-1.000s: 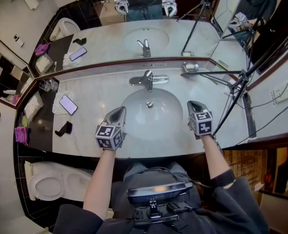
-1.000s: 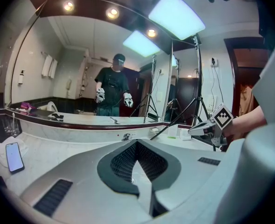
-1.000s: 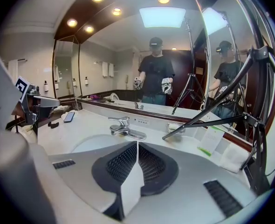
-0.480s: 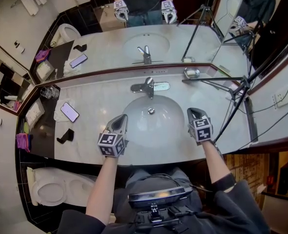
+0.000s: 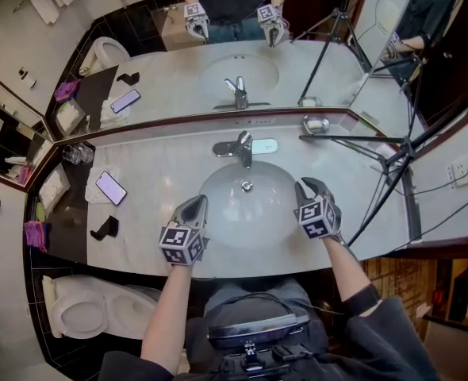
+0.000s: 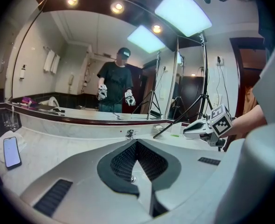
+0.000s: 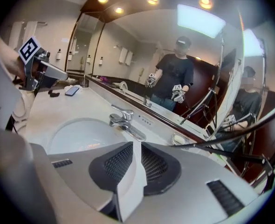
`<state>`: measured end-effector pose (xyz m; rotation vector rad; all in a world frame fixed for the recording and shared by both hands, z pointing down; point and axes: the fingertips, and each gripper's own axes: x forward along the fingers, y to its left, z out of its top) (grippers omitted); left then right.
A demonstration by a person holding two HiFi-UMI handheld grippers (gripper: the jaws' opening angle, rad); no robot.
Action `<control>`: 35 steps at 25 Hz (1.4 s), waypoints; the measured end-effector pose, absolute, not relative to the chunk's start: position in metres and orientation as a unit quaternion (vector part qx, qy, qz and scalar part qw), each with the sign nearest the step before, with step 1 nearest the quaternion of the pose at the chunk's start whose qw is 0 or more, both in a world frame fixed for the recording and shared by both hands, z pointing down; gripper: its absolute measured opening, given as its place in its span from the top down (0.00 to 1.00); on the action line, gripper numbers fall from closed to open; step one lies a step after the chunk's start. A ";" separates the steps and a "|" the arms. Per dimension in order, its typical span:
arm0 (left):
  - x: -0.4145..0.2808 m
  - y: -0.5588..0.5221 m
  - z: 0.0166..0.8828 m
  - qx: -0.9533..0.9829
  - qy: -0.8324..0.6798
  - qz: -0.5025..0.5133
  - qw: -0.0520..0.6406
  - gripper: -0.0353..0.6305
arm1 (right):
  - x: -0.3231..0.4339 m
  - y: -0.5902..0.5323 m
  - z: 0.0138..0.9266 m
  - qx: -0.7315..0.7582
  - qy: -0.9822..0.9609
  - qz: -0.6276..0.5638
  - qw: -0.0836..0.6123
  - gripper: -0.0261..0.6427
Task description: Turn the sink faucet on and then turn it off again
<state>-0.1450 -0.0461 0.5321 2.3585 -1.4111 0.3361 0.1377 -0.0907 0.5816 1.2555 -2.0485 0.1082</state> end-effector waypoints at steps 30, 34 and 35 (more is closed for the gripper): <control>-0.170 -0.080 0.596 0.821 -0.511 0.140 0.213 0.94 | -0.061 -0.241 0.654 0.261 -0.789 -0.287 0.478 0.55; -0.179 -0.079 0.602 0.815 -0.518 0.141 0.219 0.94 | -0.075 -0.247 0.659 0.245 -0.779 -0.317 0.482 0.55; -0.180 -0.079 0.603 0.813 -0.520 0.141 0.221 0.94 | -0.077 -0.250 0.658 0.243 -0.775 -0.327 0.483 0.56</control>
